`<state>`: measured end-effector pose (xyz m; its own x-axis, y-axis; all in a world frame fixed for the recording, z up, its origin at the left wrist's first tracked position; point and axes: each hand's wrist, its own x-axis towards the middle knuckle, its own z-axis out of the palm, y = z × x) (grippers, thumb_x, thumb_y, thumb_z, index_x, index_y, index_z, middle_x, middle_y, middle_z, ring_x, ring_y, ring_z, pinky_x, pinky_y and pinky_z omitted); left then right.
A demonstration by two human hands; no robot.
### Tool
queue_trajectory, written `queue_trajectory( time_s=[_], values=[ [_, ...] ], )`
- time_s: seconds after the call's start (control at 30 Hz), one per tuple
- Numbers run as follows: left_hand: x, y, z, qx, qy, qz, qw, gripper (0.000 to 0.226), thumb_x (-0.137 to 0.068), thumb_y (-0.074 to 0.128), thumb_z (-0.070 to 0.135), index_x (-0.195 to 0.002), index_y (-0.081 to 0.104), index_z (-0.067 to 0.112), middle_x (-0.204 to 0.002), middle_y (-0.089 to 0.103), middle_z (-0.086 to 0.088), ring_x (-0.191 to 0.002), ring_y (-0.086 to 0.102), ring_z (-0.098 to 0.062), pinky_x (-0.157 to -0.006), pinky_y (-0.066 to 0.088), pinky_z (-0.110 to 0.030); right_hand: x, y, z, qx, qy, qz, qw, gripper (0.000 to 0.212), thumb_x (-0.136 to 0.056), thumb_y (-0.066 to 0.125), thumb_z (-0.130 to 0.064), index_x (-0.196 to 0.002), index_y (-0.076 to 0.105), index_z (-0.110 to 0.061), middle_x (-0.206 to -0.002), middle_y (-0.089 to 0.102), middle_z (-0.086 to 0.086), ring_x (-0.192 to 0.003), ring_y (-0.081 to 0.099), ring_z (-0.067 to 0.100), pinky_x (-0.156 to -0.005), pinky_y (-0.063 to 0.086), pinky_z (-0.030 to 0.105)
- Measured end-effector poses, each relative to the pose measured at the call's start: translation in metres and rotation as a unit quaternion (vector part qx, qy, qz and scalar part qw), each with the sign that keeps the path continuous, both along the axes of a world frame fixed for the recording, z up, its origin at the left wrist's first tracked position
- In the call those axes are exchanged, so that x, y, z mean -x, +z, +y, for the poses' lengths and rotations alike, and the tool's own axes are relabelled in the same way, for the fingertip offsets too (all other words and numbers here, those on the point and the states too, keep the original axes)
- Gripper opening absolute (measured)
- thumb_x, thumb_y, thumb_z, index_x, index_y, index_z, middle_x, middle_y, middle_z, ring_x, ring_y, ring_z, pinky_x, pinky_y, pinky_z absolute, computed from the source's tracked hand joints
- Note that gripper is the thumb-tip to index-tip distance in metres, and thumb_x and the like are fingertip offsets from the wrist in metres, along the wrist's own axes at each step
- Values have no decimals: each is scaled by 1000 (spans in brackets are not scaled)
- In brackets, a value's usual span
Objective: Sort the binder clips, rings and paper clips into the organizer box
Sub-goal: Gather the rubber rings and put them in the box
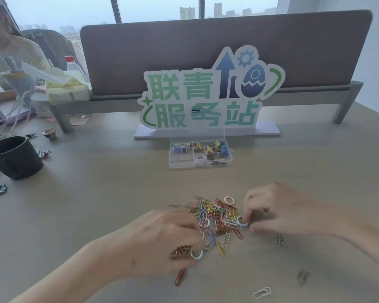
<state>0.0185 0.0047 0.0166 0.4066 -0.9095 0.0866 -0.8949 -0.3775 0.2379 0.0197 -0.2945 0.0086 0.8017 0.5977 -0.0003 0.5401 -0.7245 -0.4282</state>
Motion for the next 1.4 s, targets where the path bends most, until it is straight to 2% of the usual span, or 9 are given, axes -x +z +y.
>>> queue_trajectory(
  time_s=[0.1,0.23,0.33,0.53,0.73,0.83,1.0,1.23,1.4],
  values=[
    [1,-7,2,3,-7,-25,1000,8,-91,61,38,-89,66,31,-97,60,15,-89,53,-8,-78,46,-21,0,-7,-1,-2,-13,-11,1000,10,-81,74,-30,-90,72,-33,-90,60,-22,-83,60,-4,-72,40,9],
    [3,-8,1,1,-16,-59,998,14,-96,54,36,-88,64,30,-96,59,15,-87,51,-8,-75,41,-19,2,-10,-1,-2,-9,-32,999,11,-83,72,-37,-94,70,-36,-92,60,-22,-82,60,-4,-74,50,22],
    [3,-9,0,9,-16,-74,997,16,-98,52,33,-85,62,28,-96,59,14,-85,50,-10,-73,42,-21,4,-12,-2,2,-4,-54,999,6,-86,68,-38,-91,69,-34,-94,59,-23,-81,60,-4,-74,51,25],
    [3,-19,-4,43,14,-68,997,5,-82,60,20,-80,56,23,-88,61,10,-80,52,-14,-68,48,-26,7,-15,2,29,-5,-90,995,7,-88,57,-36,-85,60,-30,-95,53,-21,-79,56,0,-72,50,29],
    [-3,-14,-8,115,69,-77,988,6,-76,62,14,-78,59,19,-78,62,9,-69,55,-15,-59,48,-30,0,1,6,-31,-42,-82,995,3,-80,59,-35,-79,57,-35,-86,62,-18,-81,58,-4,-75,45,14],
    [-9,-13,-14,95,76,-130,984,5,-78,61,15,-75,61,19,-72,61,9,-64,53,-17,-56,47,-30,-11,5,9,-35,-50,-91,994,15,-81,55,-41,-79,63,-29,-82,64,-17,-78,59,-3,-74,46,13],
    [-17,-17,-27,83,86,-149,982,18,-87,55,21,-72,66,18,-77,67,8,-69,59,-18,-60,51,-32,-33,-3,11,3,-44,-93,995,10,-87,62,-32,-84,68,-25,-97,63,-17,-86,59,3,-79,51,33],
    [-16,-19,-30,34,103,-101,989,19,-87,54,35,-76,65,23,-83,65,10,-80,57,-13,-69,51,-30,-40,-10,10,27,-15,-82,996,10,-89,64,-37,-88,70,-29,-101,61,-19,-91,58,0,-82,50,32],
    [-17,-17,-32,8,125,-85,989,15,-83,52,32,-76,63,24,-82,62,10,-80,57,-13,-65,51,-31,-40,-5,10,31,3,-76,997,5,-88,67,-37,-90,70,-33,-101,62,-19,-90,58,-1,-81,50,30]
  ],
)
